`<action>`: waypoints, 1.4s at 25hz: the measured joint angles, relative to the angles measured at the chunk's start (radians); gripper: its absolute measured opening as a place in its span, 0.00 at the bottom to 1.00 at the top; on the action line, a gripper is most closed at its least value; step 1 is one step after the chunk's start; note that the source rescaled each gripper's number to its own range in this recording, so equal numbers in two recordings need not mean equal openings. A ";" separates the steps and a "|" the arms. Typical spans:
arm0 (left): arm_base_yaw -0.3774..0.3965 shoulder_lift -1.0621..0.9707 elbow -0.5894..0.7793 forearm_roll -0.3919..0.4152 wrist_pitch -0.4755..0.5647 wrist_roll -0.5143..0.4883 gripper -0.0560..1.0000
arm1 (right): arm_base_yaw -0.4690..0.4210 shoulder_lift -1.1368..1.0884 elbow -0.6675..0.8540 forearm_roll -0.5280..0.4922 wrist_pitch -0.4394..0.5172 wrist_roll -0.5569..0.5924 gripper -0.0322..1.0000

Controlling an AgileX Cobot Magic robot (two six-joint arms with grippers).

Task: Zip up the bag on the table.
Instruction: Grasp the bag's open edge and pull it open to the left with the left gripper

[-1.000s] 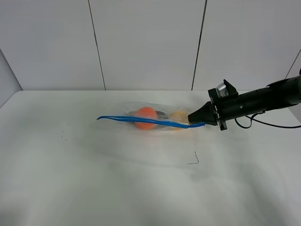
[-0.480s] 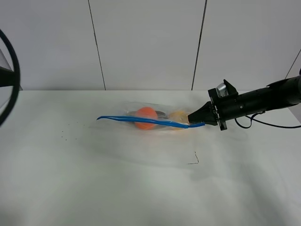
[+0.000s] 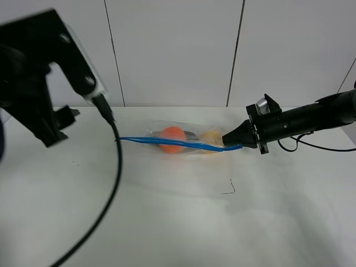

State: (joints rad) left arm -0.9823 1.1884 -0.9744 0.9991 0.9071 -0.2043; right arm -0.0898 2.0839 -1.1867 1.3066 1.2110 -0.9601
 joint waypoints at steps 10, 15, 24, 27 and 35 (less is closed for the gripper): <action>-0.180 0.491 0.053 0.506 -0.109 -0.510 0.93 | 0.000 0.000 -0.001 -0.003 0.001 0.021 0.03; -0.209 0.653 0.053 0.703 -0.144 -0.663 0.93 | 0.000 0.000 -0.001 -0.021 0.002 0.032 0.03; -0.248 0.771 -0.065 0.727 -0.229 -0.745 0.91 | 0.000 0.000 -0.002 -0.025 0.002 0.048 0.03; -0.248 0.799 -0.130 0.733 -0.251 -0.746 0.91 | 0.000 0.000 -0.002 -0.025 0.003 0.053 0.03; -0.245 0.922 -0.243 0.737 -0.258 -0.722 0.90 | 0.000 0.000 -0.002 -0.031 0.003 0.066 0.03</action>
State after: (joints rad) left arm -1.2269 2.1109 -1.2173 1.7361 0.6489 -0.9258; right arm -0.0898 2.0839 -1.1885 1.2760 1.2140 -0.8940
